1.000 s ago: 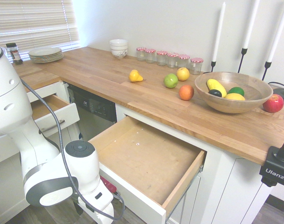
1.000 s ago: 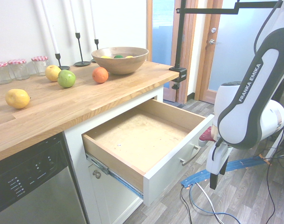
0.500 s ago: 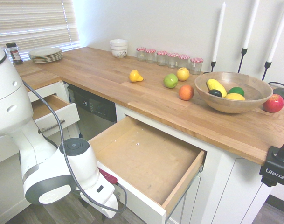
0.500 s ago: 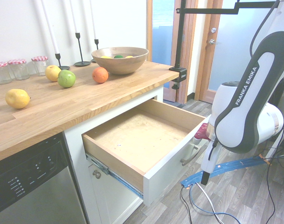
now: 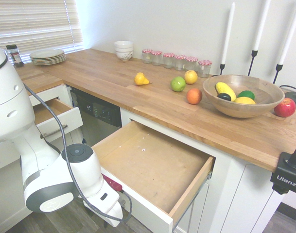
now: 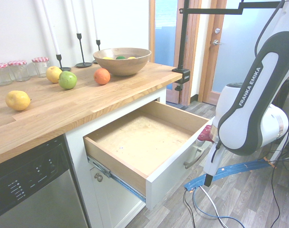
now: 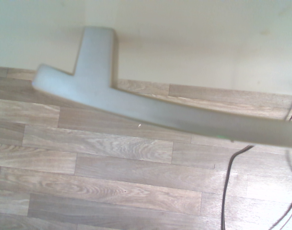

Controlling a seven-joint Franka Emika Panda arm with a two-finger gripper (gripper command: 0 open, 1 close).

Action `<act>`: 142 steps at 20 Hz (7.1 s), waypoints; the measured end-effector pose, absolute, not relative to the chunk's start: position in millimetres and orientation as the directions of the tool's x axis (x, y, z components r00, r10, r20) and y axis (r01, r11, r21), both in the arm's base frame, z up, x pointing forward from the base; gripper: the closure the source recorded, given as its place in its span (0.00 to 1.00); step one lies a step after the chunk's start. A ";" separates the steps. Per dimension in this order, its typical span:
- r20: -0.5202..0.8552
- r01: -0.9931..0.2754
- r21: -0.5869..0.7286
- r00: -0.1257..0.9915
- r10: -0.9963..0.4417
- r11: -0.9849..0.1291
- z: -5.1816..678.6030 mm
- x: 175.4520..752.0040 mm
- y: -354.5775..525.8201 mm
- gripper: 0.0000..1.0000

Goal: Close the drawer

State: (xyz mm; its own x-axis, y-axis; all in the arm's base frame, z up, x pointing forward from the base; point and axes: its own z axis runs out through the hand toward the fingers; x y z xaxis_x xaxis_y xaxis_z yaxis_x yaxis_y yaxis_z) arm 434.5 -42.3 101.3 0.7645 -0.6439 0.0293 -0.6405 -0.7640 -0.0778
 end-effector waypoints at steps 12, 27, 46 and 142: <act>0.035 -0.635 -0.082 0.768 -0.640 -0.768 102.8 437.9 -39.9 1.00; 0.075 -0.617 -0.090 0.778 -0.623 -0.781 118.3 472.5 -39.3 1.00; 0.121 -0.619 -0.130 0.766 -0.632 -0.775 117.9 552.0 -41.5 1.00; -0.085 -0.691 0.042 0.718 -0.691 -0.722 214.1 477.8 -14.5 0.00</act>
State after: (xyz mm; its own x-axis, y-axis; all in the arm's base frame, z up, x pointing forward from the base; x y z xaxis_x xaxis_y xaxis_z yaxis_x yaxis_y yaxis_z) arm 477.8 -14.5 214.1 0.7176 -0.6913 -0.0850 -0.6906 -0.7220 0.0422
